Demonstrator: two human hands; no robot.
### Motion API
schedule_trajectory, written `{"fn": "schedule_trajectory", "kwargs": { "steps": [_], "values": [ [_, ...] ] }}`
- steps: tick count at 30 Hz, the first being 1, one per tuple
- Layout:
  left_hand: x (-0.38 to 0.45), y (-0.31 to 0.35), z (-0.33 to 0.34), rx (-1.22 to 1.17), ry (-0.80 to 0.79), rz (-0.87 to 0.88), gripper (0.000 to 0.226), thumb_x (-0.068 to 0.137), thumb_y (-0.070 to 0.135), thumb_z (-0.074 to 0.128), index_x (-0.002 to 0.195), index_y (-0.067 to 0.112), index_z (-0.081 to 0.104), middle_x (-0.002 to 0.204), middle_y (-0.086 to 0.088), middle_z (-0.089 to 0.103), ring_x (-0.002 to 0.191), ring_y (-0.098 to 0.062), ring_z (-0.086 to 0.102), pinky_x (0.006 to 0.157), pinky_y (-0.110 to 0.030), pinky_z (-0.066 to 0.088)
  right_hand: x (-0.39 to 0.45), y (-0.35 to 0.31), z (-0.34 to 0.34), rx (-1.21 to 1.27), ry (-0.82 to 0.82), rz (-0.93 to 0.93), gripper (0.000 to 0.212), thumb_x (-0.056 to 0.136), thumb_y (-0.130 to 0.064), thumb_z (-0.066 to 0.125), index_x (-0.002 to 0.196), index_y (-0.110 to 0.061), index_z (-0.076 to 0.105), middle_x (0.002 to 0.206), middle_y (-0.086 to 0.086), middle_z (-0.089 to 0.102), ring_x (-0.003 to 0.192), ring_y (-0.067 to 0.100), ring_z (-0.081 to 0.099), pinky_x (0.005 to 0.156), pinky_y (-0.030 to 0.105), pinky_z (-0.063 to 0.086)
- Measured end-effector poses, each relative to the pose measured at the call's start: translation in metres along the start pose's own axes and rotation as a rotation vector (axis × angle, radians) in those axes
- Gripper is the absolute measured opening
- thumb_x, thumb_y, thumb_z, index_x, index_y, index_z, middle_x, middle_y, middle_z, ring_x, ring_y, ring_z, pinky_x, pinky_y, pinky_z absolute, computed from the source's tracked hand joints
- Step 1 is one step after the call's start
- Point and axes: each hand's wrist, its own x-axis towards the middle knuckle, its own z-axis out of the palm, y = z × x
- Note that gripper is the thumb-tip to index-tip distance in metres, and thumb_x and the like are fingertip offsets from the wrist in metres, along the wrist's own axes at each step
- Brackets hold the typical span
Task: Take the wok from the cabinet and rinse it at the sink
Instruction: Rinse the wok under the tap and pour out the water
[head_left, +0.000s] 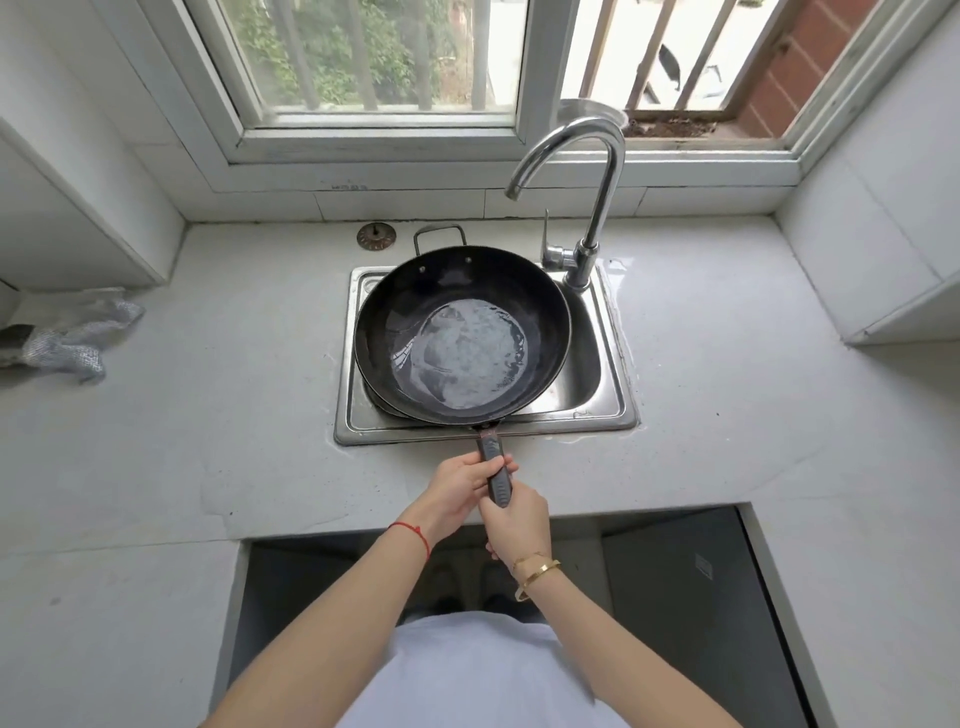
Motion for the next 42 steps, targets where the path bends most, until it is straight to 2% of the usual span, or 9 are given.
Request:
{"fn": "schedule_trajectory", "kwargs": {
  "steps": [3, 5, 10, 13, 18, 23, 29, 37, 42],
  "values": [
    [-0.004, -0.002, 0.003, -0.033, -0.043, 0.004, 0.027, 0.095, 0.002, 0.055, 0.121, -0.002, 0.059, 0.109, -0.012, 0.070, 0.101, -0.020, 0.068, 0.078, -0.022, 0.057, -0.005, 0.004, -0.003, -0.052, 0.040, -0.073, 0.010, 0.089, -0.020, 0.057, 0.080, -0.018, 0.059, 0.067, 0.000, 0.060, 0.063, 0.024, 0.064, 0.057, 0.038, 0.059],
    [-0.005, -0.002, 0.004, -0.049, -0.065, 0.011, 0.027, 0.095, 0.001, 0.056, 0.122, -0.001, 0.060, 0.111, -0.012, 0.070, 0.102, -0.021, 0.068, 0.081, -0.024, 0.057, -0.007, 0.005, -0.007, -0.077, 0.051, -0.118, 0.011, 0.089, -0.019, 0.057, 0.079, -0.019, 0.058, 0.068, 0.002, 0.062, 0.063, 0.023, 0.063, 0.060, 0.040, 0.059],
    [-0.007, 0.003, 0.011, -0.045, -0.036, 0.094, 0.023, 0.091, -0.002, 0.060, 0.114, -0.003, 0.064, 0.105, -0.012, 0.072, 0.096, -0.019, 0.071, 0.083, -0.027, 0.058, -0.006, 0.000, -0.020, -0.035, 0.039, -0.150, 0.016, 0.088, -0.016, 0.057, 0.072, -0.017, 0.056, 0.059, 0.000, 0.056, 0.054, 0.026, 0.061, 0.050, 0.040, 0.057],
    [-0.010, 0.007, 0.014, 0.026, 0.063, 0.170, 0.027, 0.088, 0.000, 0.065, 0.114, -0.008, 0.065, 0.100, -0.014, 0.074, 0.090, -0.018, 0.072, 0.076, -0.025, 0.059, -0.007, -0.006, -0.024, 0.038, -0.018, -0.115, 0.015, 0.089, -0.012, 0.055, 0.074, -0.014, 0.057, 0.060, 0.009, 0.057, 0.043, 0.023, 0.057, 0.039, 0.029, 0.051],
    [-0.015, 0.015, 0.014, 0.058, 0.173, 0.244, 0.023, 0.084, 0.001, 0.070, 0.105, -0.010, 0.069, 0.087, -0.017, 0.073, 0.074, -0.014, 0.072, 0.065, -0.020, 0.057, -0.009, -0.022, -0.029, 0.128, -0.116, -0.064, 0.014, 0.090, -0.013, 0.056, 0.077, -0.015, 0.058, 0.059, 0.009, 0.057, 0.036, 0.014, 0.053, 0.040, 0.026, 0.050],
    [-0.021, 0.020, 0.009, 0.015, 0.155, 0.207, 0.012, 0.085, 0.004, 0.070, 0.095, -0.003, 0.072, 0.084, -0.014, 0.074, 0.077, -0.016, 0.070, 0.063, -0.017, 0.055, -0.012, -0.035, -0.028, 0.074, -0.127, -0.057, 0.016, 0.091, -0.015, 0.053, 0.075, -0.017, 0.056, 0.061, 0.010, 0.058, 0.039, 0.017, 0.055, 0.042, 0.027, 0.052],
    [-0.023, 0.017, 0.003, -0.058, 0.070, 0.146, 0.011, 0.088, 0.004, 0.066, 0.098, 0.002, 0.072, 0.095, -0.011, 0.075, 0.093, -0.019, 0.072, 0.085, -0.028, 0.056, -0.016, -0.032, -0.023, -0.014, -0.058, -0.095, 0.016, 0.091, -0.015, 0.054, 0.076, -0.014, 0.058, 0.062, 0.006, 0.057, 0.044, 0.018, 0.057, 0.040, 0.025, 0.053],
    [-0.023, 0.013, 0.012, -0.117, -0.014, 0.125, 0.024, 0.089, -0.001, 0.063, 0.113, -0.002, 0.067, 0.100, -0.011, 0.075, 0.095, -0.020, 0.071, 0.085, -0.028, 0.058, -0.017, -0.019, -0.033, 0.007, -0.042, -0.155, 0.014, 0.093, -0.016, 0.056, 0.080, -0.020, 0.058, 0.064, 0.001, 0.056, 0.049, 0.016, 0.055, 0.041, 0.021, 0.050],
    [-0.023, 0.018, 0.009, -0.226, -0.066, 0.115, 0.022, 0.089, -0.002, 0.061, 0.110, -0.001, 0.067, 0.103, -0.011, 0.072, 0.092, -0.018, 0.072, 0.082, -0.025, 0.058, -0.016, -0.022, -0.040, 0.164, -0.152, -0.105, 0.017, 0.091, -0.011, 0.056, 0.076, -0.019, 0.056, 0.058, 0.006, 0.055, 0.035, 0.012, 0.051, 0.036, 0.021, 0.045]
  ]
}}
